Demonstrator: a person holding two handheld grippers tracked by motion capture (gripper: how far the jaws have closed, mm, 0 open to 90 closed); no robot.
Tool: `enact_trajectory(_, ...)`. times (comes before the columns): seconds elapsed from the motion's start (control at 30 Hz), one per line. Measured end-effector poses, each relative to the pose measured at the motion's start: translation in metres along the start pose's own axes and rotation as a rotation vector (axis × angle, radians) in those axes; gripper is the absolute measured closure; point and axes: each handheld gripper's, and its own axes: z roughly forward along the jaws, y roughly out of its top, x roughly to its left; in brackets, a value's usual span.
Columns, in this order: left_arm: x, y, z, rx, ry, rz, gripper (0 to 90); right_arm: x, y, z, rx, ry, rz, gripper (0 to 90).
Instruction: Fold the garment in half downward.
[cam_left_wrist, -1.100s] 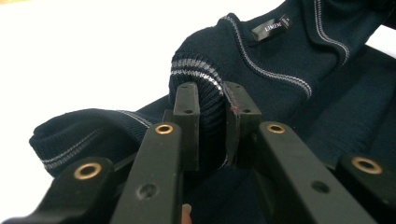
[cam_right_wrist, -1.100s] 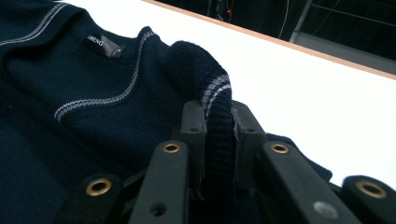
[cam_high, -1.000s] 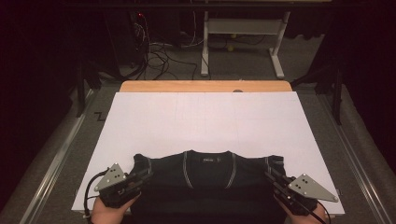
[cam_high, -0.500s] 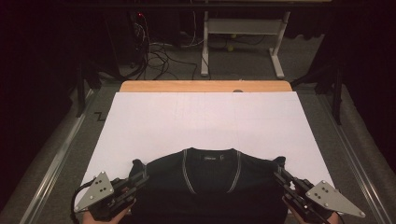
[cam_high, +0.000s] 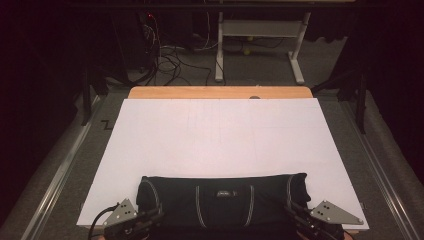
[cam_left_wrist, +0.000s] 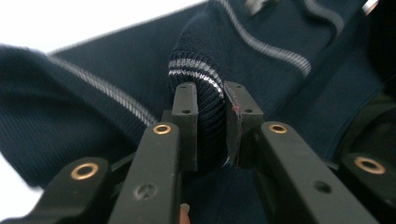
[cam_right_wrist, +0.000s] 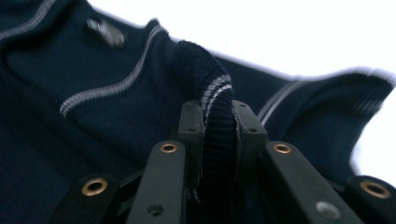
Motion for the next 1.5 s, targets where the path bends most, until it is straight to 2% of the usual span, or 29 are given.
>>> enact_trajectory(0.13, 0.002, -0.002, 0.004, 0.029, -0.009, -0.009, 71.9, -0.001, -0.001, 0.001, 0.01, 0.005, 0.01, 74.9)
enact_trajectory(0.2, 0.003, -0.001, 0.003, 0.018, 0.0, -0.016, 66.9, -0.001, 0.0, 0.0, -0.003, 0.006, 0.018, 67.9)
enact_trajectory(0.23, 0.004, 0.0, 0.001, 0.006, 0.005, -0.016, 56.5, -0.002, 0.001, -0.003, -0.029, 0.005, 0.033, 60.1)
enact_trajectory(0.27, 0.005, 0.0, -0.001, -0.011, 0.01, -0.017, 56.5, -0.002, 0.001, -0.003, -0.029, 0.005, 0.033, 60.1)
enact_trajectory(0.37, 0.01, 0.002, -0.007, -0.049, 0.039, -0.031, 46.1, -0.005, 0.005, -0.009, -0.093, -0.007, 0.034, 52.6)
enact_trajectory(0.43, 0.015, 0.002, -0.011, -0.068, 0.054, -0.043, 42.5, -0.01, 0.007, -0.015, -0.13, -0.037, 0.054, 50.7)
enact_trajectory(0.5, 0.02, 0.002, -0.014, -0.08, 0.074, -0.065, 41.3, -0.013, 0.008, -0.016, -0.135, -0.051, 0.061, 50.5)
enact_trajectory(0.53, 0.023, 0.003, -0.014, -0.084, 0.089, -0.079, 40.2, -0.016, 0.008, -0.016, -0.134, -0.065, 0.072, 50.5)
enact_trajectory(0.57, 0.026, 0.003, -0.014, -0.087, 0.102, -0.092, 38.7, -0.023, 0.007, -0.013, -0.125, -0.101, 0.09, 50.2)
enact_trajectory(0.6, 0.031, 0.004, -0.014, -0.093, 0.114, -0.102, 38.7, -0.023, 0.007, -0.013, -0.125, -0.101, 0.09, 50.2)
enact_trajectory(0.63, 0.035, 0.006, -0.013, -0.092, 0.127, -0.115, 35.4, -0.031, 0.006, -0.009, -0.107, -0.129, 0.113, 48.0)
enact_trajectory(0.7, 0.046, 0.009, -0.011, -0.098, 0.156, -0.131, 34.4, -0.034, 0.006, -0.006, -0.103, -0.136, 0.121, 47.1)
enact_trajectory(0.73, 0.053, 0.011, -0.009, -0.098, 0.165, -0.149, 28.1, -0.041, 0.005, 0.001, -0.08, -0.152, 0.147, 43.1)
enact_trajectory(0.77, 0.058, 0.013, -0.006, -0.096, 0.163, -0.177, 28.1, -0.041, 0.005, 0.001, -0.08, -0.152, 0.147, 43.1)
enact_trajectory(0.8, 0.064, 0.014, -0.003, -0.091, 0.161, -0.2, 24.1, -0.043, 0.005, 0.005, -0.075, -0.155, 0.159, 40.6)
enact_trajectory(0.83, 0.067, 0.016, 0.0, -0.086, 0.162, -0.22, 21.0, -0.046, 0.006, 0.008, -0.069, -0.153, 0.18, 35.5)
enact_trajectory(0.87, 0.07, 0.017, 0.004, -0.073, 0.159, -0.233, 18.3, -0.048, 0.007, 0.012, -0.054, -0.154, 0.2, 27.8)
enact_trajectory(0.9, 0.071, 0.018, 0.009, -0.043, 0.153, -0.244, 13.9, -0.051, 0.008, 0.021, -0.028, -0.159, 0.24, 19.5)
enact_trajectory(0.93, 0.072, 0.019, 0.015, -0.013, 0.151, -0.251, 13.9, -0.051, 0.008, 0.021, -0.028, -0.159, 0.24, 19.5)
enact_trajectory(1.0, 0.071, 0.018, 0.024, 0.035, 0.136, -0.261, 13.8, -0.053, 0.009, 0.029, 0.006, -0.164, 0.249, 16.3)
enact_trajectory(1.03, 0.07, 0.018, 0.027, 0.052, 0.143, -0.265, 13.8, -0.053, 0.009, 0.033, 0.026, -0.167, 0.254, 16.6)
enact_trajectory(1.1, 0.069, 0.018, 0.028, 0.049, 0.147, -0.283, 13.9, -0.056, 0.008, 0.038, 0.075, -0.157, 0.269, 21.3)
enact_trajectory(1.17, 0.07, 0.017, 0.027, 0.043, 0.151, -0.296, 16.2, -0.057, 0.005, 0.04, 0.112, -0.116, 0.289, 32.6)
enact_trajectory(1.2, 0.069, 0.016, 0.026, 0.045, 0.159, -0.286, 19.8, -0.057, 0.004, 0.041, 0.115, -0.106, 0.293, 33.7)
enact_trajectory(1.23, 0.069, 0.015, 0.026, 0.043, 0.162, -0.286, 25.1, -0.057, 0.005, 0.04, 0.119, -0.105, 0.295, 40.2)
enact_trajectory(1.27, 0.069, 0.015, 0.026, 0.038, 0.161, -0.287, 25.1, -0.057, 0.005, 0.04, 0.119, -0.105, 0.295, 40.2)
enact_trajectory(1.33, 0.067, 0.014, 0.026, 0.036, 0.147, -0.274, 36.3, -0.055, 0.005, 0.041, 0.117, -0.084, 0.286, 50.3)
enact_trajectory(1.47, 0.066, 0.014, 0.029, 0.038, 0.108, -0.253, 53.9, -0.05, 0.007, 0.04, 0.107, -0.077, 0.247, 66.4)
enact_trajectory(1.5, 0.066, 0.014, 0.029, 0.038, 0.103, -0.25, 56.7, -0.05, 0.007, 0.04, 0.105, -0.081, 0.225, 69.3)
